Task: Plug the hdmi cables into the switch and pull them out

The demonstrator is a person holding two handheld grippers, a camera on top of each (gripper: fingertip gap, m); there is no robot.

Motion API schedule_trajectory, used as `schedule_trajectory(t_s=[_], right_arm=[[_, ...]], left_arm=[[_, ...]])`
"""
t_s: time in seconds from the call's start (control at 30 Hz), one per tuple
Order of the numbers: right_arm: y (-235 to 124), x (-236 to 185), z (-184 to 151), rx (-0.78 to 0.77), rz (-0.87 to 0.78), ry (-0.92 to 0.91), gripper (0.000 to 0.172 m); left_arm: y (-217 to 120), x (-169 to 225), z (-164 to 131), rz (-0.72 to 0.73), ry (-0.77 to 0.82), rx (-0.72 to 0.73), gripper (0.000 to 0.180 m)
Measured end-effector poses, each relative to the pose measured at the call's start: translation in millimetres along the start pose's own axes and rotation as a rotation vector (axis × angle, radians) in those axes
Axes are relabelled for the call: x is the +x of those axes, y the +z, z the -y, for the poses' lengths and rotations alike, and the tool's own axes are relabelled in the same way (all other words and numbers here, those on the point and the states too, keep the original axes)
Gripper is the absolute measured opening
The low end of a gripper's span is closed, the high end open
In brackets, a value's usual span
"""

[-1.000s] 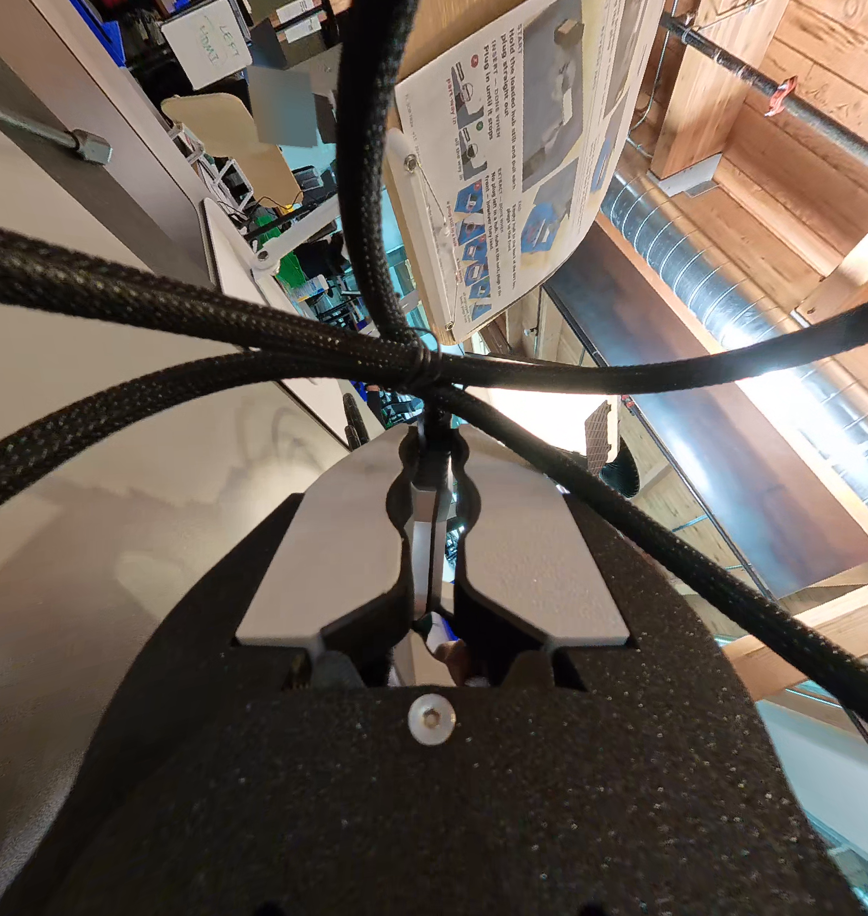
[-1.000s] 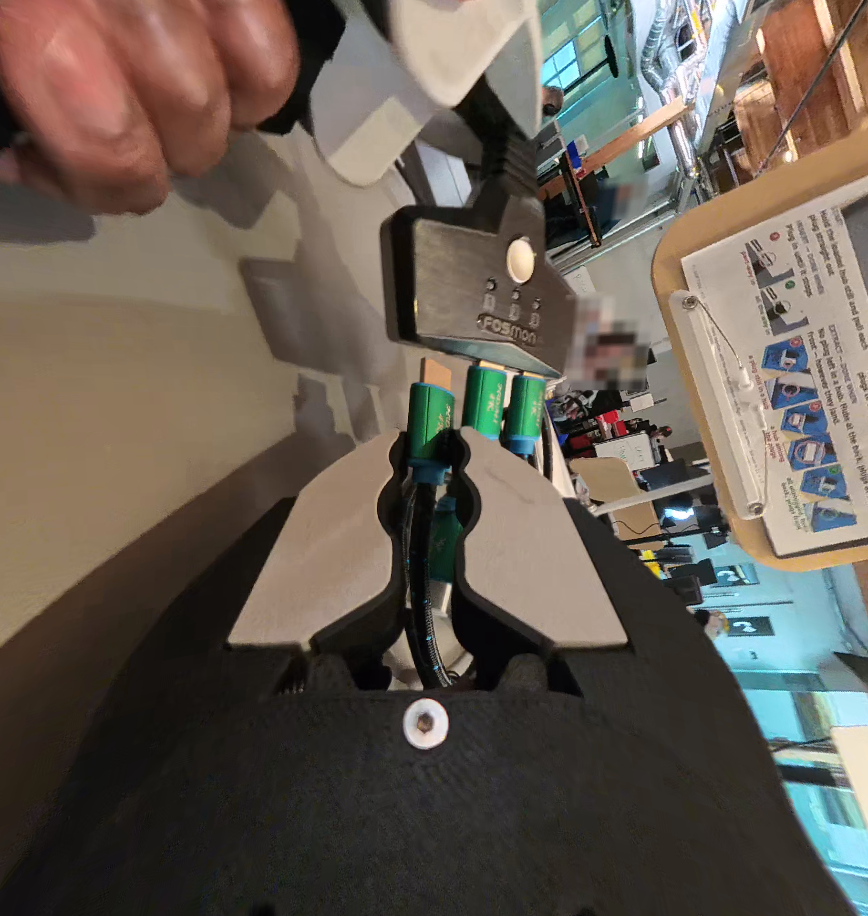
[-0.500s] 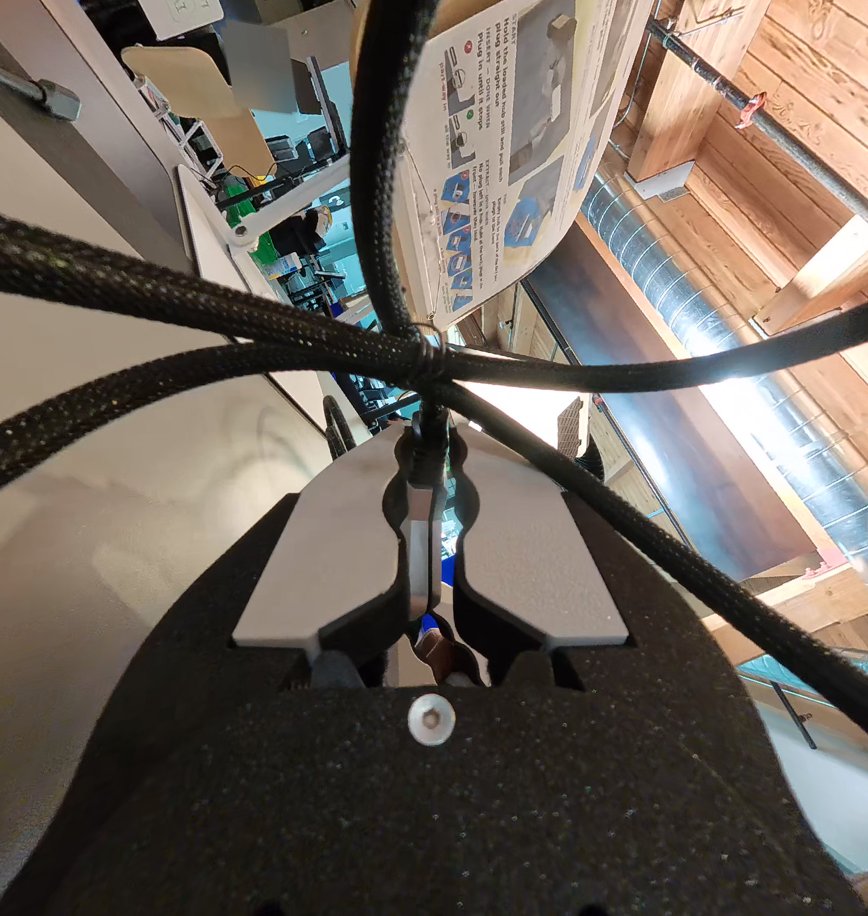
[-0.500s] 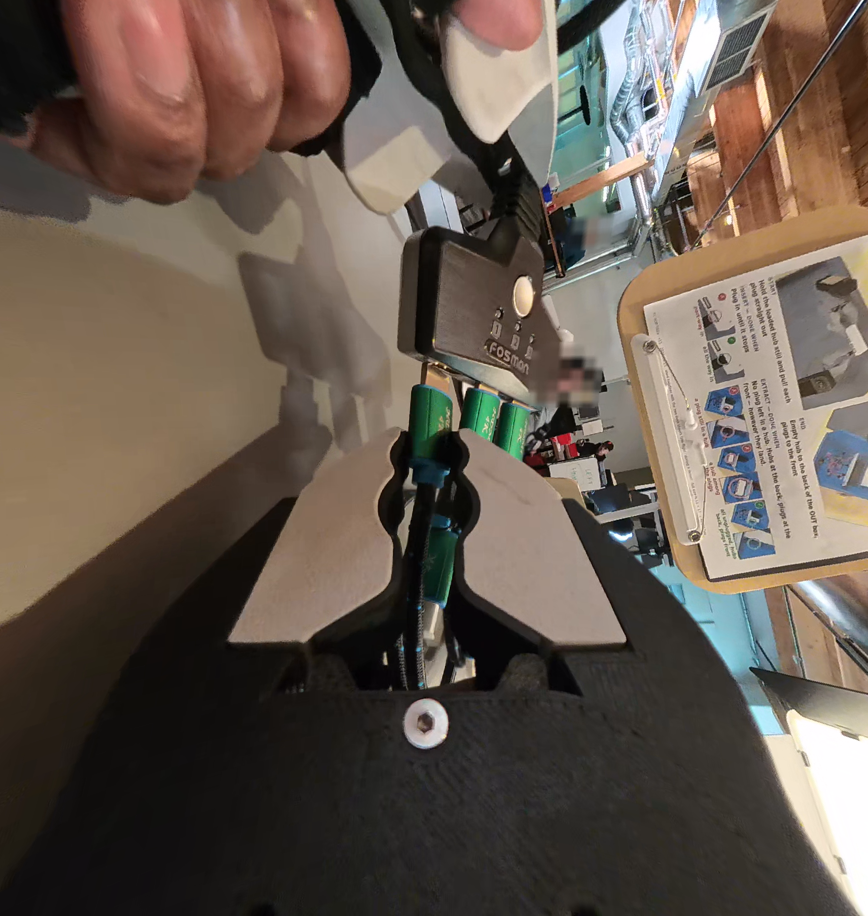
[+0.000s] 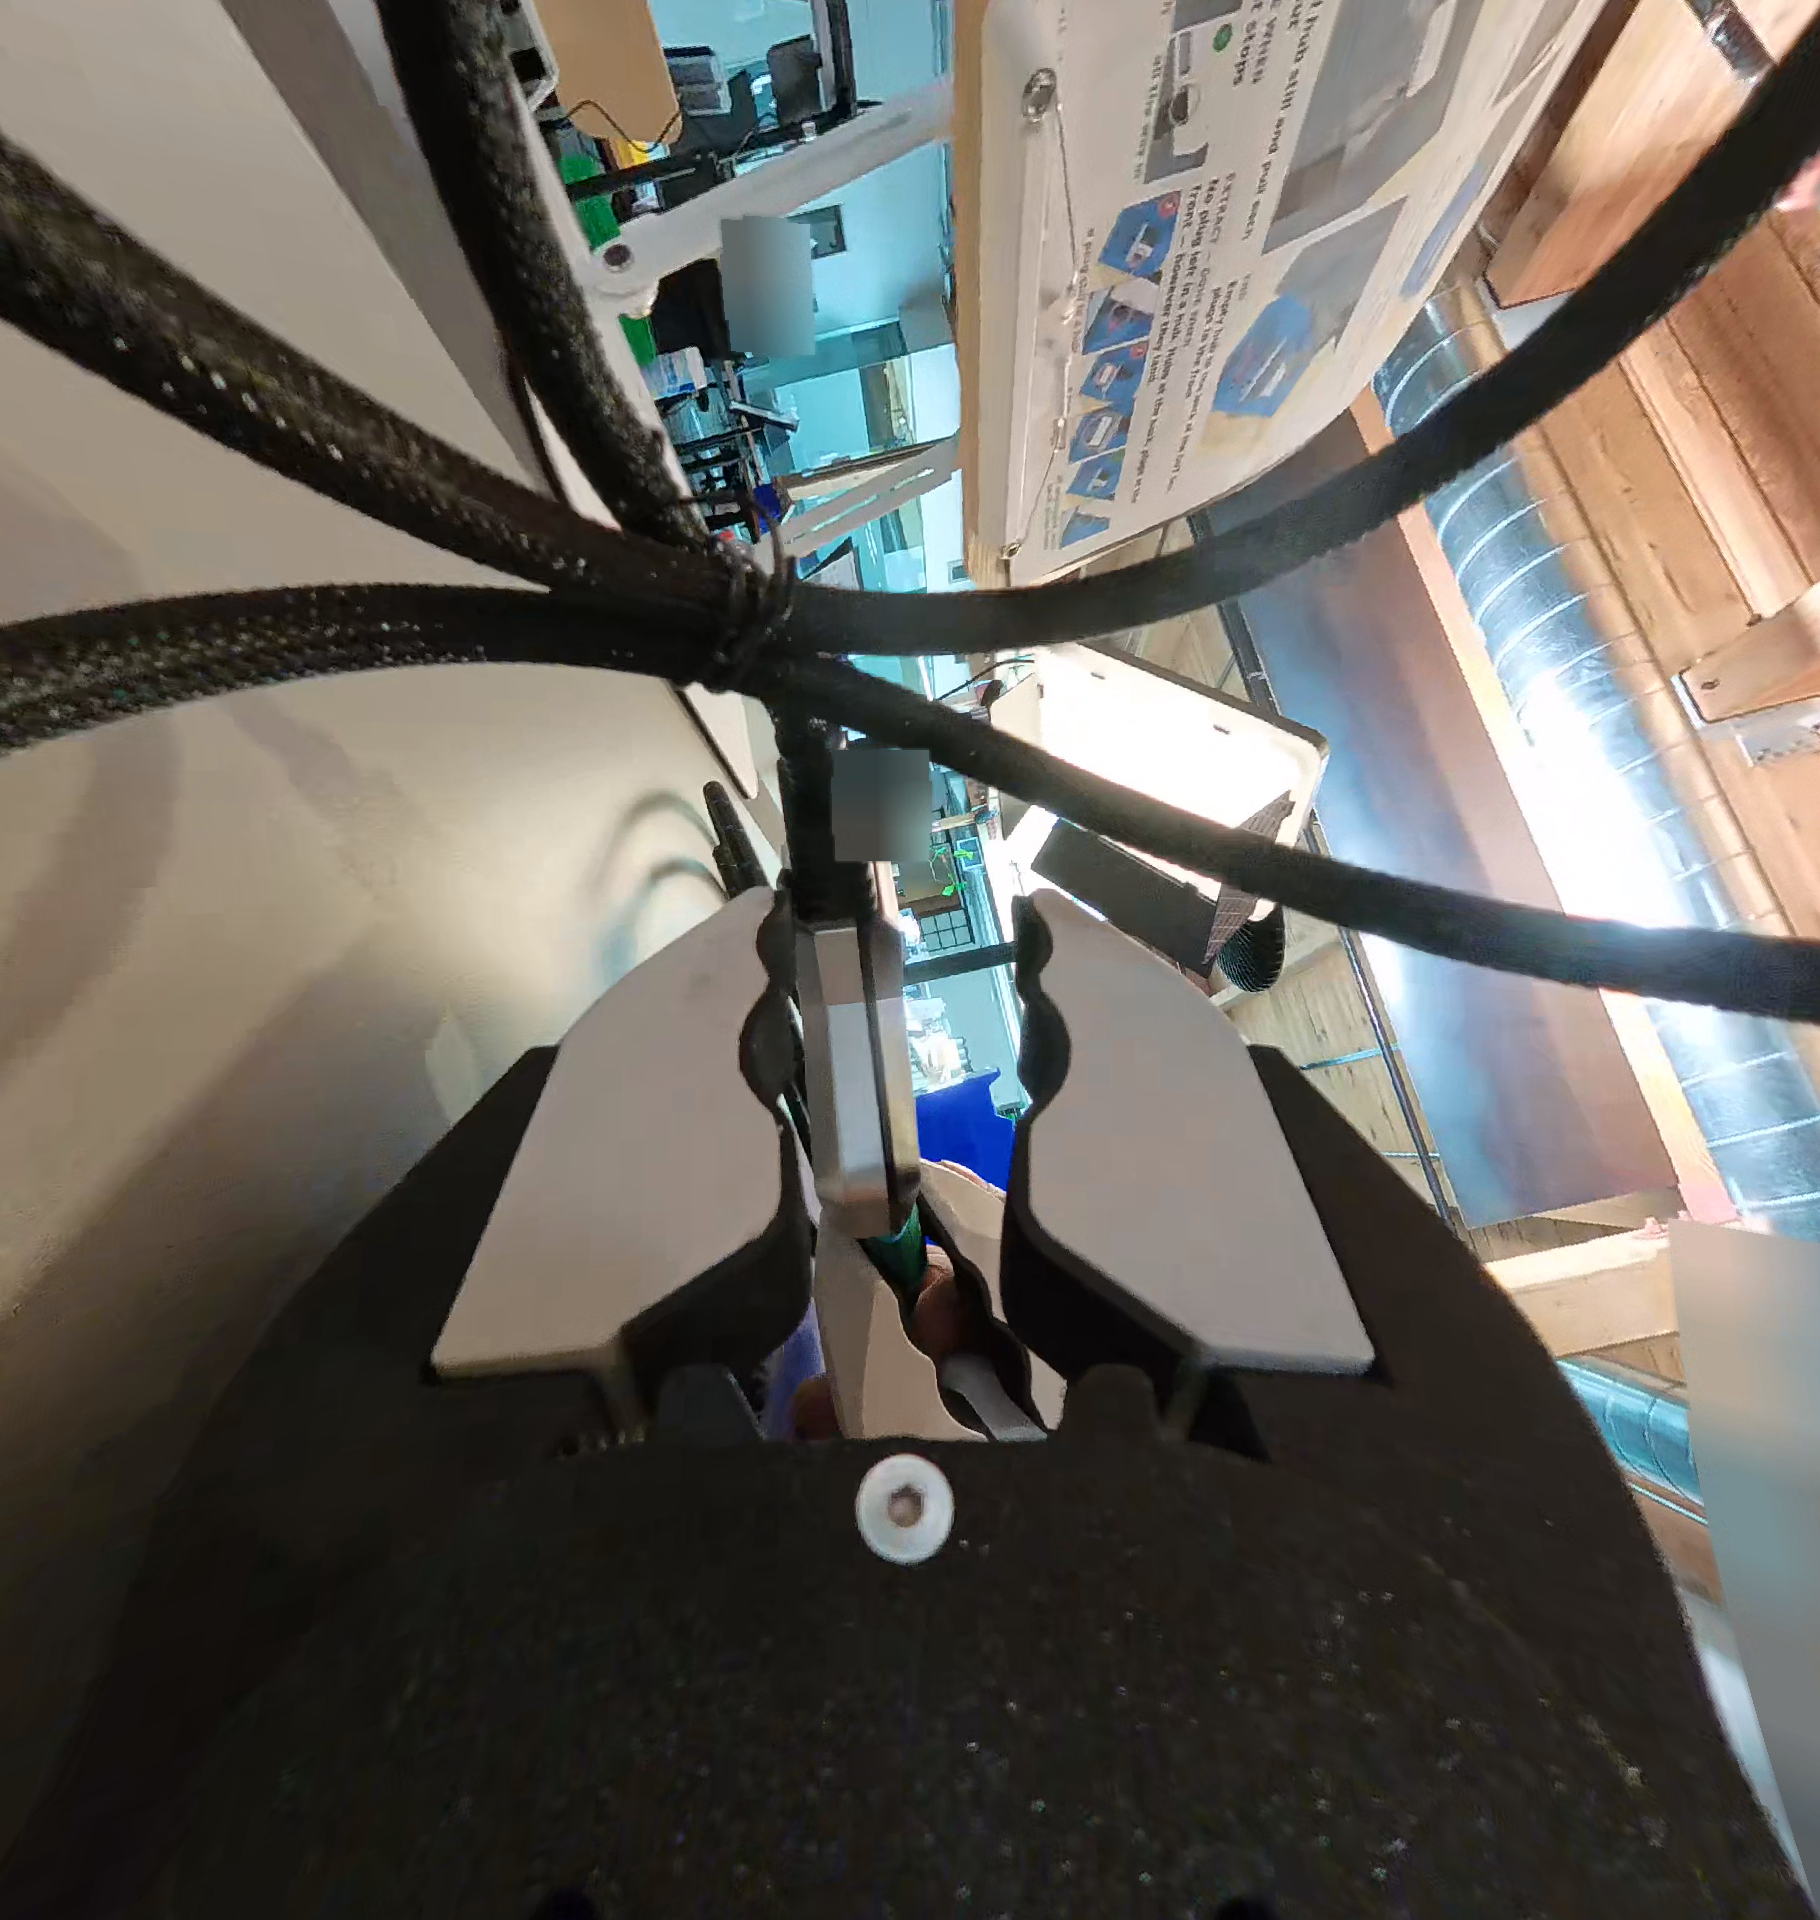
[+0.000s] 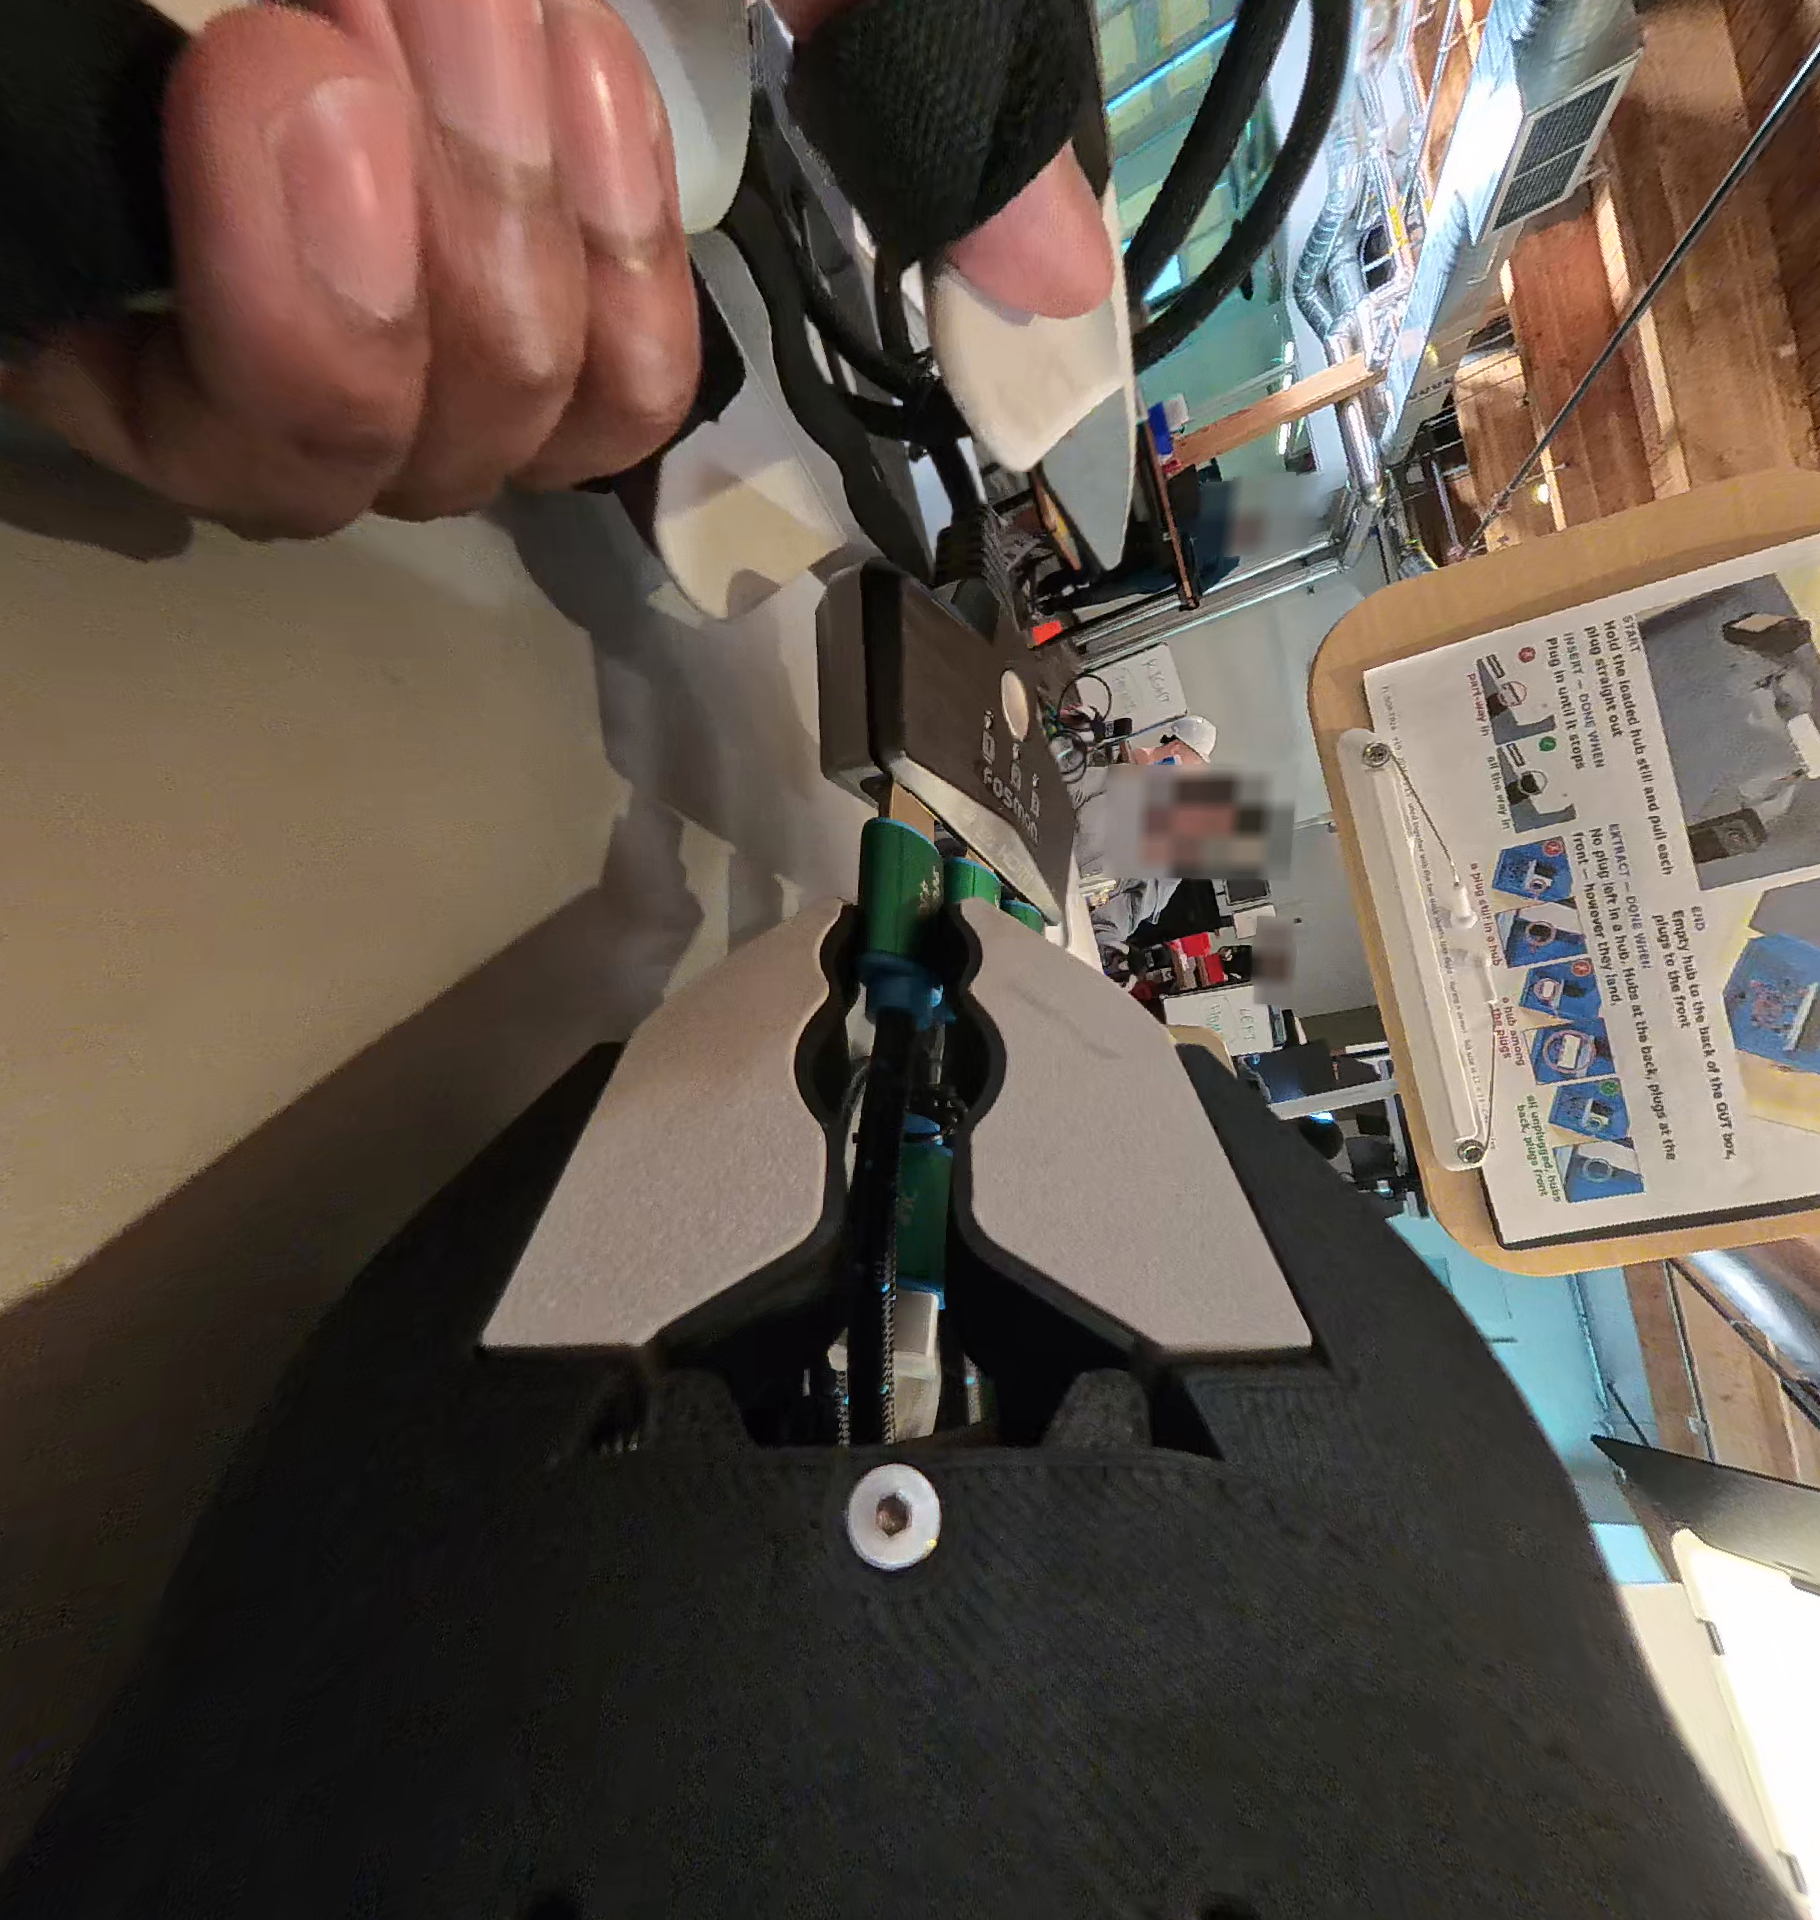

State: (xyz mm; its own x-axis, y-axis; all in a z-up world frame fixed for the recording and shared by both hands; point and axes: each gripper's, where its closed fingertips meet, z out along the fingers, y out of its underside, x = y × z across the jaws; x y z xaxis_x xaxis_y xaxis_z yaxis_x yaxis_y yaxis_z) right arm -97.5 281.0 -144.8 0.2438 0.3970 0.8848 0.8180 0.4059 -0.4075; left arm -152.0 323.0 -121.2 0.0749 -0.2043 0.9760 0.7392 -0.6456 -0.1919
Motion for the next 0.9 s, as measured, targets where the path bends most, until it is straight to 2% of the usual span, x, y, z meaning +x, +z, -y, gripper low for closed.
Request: schedule_trajectory(t_s=[0.17, 0.23, 0.3, 0.4, 0.53, 0.7, 0.9], right_arm=[[-0.3, 2.3, 1.0, 0.013, -0.005, 0.031, 0.014], [-2.6, 4.9, 9.2, 0.06, -0.003, 0.077, 0.014], [-1.7, 0.8, 7.8, 0.042, 0.007, 0.057, 0.014], [-1.5, 2.3, 5.3, 0.046, 0.012, 0.086, 0.015], [-2.8, 4.9, 8.7, 0.072, 0.002, 0.099, 0.015], [-4.0, 6.7, 6.8, 0.069, -0.011, 0.081, 0.015], [-0.2, 8.9, -7.3, -0.004, -0.031, 0.027, 0.014]], left_arm=[[0.4, -10.3, -4.1, 0.075, -0.011, -0.027, 0.046], [7.2, -11.9, -22.6, 0.08, -0.038, -0.133, 0.057], [15.5, -11.2, -34.2, 0.078, -0.035, -0.167, 0.059], [16.6, -10.7, -32.3, 0.081, -0.017, -0.147, 0.049], [8.9, -5.5, -18.2, 0.03, -0.026, -0.054, 0.015], [-0.4, -0.3, -0.6, 0.017, 0.024, 0.05, 0.015], [-10.5, 4.1, 10.4, -0.047, -0.045, 0.108, 0.015]])
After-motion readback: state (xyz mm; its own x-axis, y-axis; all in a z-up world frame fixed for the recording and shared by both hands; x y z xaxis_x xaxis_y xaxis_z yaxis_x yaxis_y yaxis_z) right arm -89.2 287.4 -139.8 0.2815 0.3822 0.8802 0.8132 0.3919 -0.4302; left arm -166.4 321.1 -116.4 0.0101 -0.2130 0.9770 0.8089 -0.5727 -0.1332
